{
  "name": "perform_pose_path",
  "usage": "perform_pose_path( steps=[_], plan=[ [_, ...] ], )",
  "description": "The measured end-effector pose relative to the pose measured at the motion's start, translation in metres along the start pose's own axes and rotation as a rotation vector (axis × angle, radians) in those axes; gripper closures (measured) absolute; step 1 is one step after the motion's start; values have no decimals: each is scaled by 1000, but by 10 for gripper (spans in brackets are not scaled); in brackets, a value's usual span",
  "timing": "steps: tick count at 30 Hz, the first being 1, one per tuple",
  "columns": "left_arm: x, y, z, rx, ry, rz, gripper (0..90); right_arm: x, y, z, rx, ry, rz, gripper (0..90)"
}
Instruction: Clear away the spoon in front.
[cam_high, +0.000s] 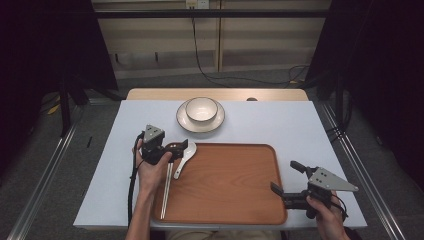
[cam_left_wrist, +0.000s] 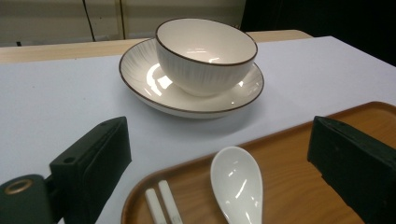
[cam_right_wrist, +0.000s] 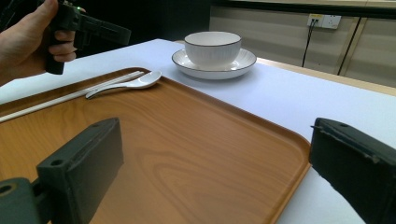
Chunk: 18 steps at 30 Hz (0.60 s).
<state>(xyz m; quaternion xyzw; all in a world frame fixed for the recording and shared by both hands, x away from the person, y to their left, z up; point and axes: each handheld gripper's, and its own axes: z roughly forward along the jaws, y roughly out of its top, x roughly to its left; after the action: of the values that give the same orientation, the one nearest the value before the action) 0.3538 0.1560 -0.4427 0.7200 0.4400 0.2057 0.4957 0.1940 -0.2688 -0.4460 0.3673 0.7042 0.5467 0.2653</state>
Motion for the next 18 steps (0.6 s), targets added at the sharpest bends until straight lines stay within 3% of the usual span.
perform_pose_path(
  steps=[3, 7, 10, 14, 18],
  plan=[
    [3, 4, 4, -4, 21, 19, 62, 0, 0, 1, -4, -1, 1, 30],
    [6, 10, 6, -18, 7, 19, 62, 0, 0, 2, -2, 2, 0, 30],
    [5, 16, 8, -11, 24, 31, 59, 1, 0, 0, -3, 9, 2, 29],
    [-2, 24, 12, -15, 20, 63, 55, 1, 0, 0, -9, 15, 4, 30],
    [-1, 31, 18, -19, 10, 64, 61, 1, 0, 1, -3, 13, 7, 29]
  ],
)
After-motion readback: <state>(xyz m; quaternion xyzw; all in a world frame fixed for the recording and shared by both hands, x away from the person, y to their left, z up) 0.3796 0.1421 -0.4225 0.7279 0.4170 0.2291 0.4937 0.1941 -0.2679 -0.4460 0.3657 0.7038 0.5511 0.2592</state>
